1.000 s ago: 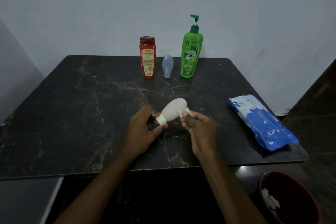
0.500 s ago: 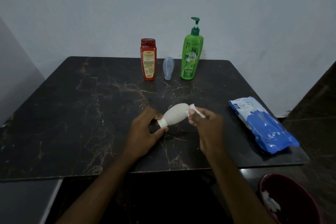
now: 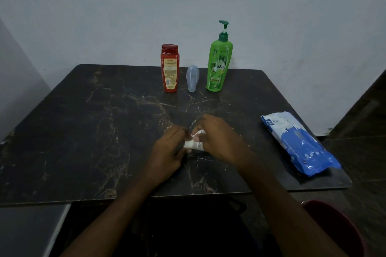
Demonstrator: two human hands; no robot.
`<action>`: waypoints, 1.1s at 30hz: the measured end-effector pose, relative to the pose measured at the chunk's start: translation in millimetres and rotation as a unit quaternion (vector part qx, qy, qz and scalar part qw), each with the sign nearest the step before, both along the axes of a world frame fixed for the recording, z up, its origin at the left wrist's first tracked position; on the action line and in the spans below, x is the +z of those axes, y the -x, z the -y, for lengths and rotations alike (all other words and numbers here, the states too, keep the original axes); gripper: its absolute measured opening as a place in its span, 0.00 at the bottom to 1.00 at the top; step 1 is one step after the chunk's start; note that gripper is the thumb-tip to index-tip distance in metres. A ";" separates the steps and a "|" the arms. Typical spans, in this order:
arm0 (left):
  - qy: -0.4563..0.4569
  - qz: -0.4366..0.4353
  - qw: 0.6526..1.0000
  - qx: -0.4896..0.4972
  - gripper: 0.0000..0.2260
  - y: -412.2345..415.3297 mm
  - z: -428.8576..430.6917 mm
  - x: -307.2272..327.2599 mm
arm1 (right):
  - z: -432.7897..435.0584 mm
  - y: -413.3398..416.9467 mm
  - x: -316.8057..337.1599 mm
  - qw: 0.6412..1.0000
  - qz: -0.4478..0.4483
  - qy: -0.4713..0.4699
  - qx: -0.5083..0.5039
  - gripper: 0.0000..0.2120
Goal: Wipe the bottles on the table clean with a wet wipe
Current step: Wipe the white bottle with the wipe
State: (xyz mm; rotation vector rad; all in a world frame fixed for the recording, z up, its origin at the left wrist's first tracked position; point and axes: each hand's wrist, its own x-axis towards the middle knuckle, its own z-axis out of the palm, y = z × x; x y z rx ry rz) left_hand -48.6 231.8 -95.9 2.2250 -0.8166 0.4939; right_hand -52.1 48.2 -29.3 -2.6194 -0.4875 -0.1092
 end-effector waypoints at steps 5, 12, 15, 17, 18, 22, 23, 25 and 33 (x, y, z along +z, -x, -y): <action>0.004 -0.008 1.000 -0.001 0.16 0.4 -1.1 1.6 | 11.2 -7.4 5.8 0.997 -0.074 0.008 -0.021 0.10; 0.073 -0.081 0.994 0.009 0.18 -5.2 -2.7 1.5 | 53.9 -9.9 -16.3 0.985 -0.153 -0.050 -0.057 0.10; 0.136 -0.148 0.979 0.010 0.19 -8.3 -3.5 1.3 | 49.5 -0.6 -33.9 0.970 -0.187 -0.145 -0.064 0.09; 0.140 -0.162 0.977 0.023 0.17 -10.7 -4.5 0.3 | 38.6 9.4 -43.6 0.951 -0.212 -0.213 -0.070 0.08; 0.135 -0.161 0.977 0.028 0.16 -12.0 -4.8 -1.0 | 32.3 14.8 -47.1 0.944 -0.212 -0.241 -0.077 0.07; 0.104 -0.117 0.986 0.054 0.08 -15.2 -5.4 -6.0 | 7.4 34.5 -55.7 0.940 -0.130 -0.288 -0.124 0.02; 0.100 -0.108 0.987 0.058 0.06 -15.9 -5.7 -7.5 | 1.4 38.4 -57.1 0.943 -0.112 -0.287 -0.127 0.03; 0.105 -0.106 0.987 0.055 0.05 -15.0 -5.7 -8.3 | -10.3 44.6 -59.5 0.941 -0.101 -0.295 -0.131 0.04; 0.048 -0.116 0.992 0.006 0.14 -8.4 -0.4 -6.2 | -10.5 45.1 -59.1 0.941 -0.089 -0.303 -0.124 0.04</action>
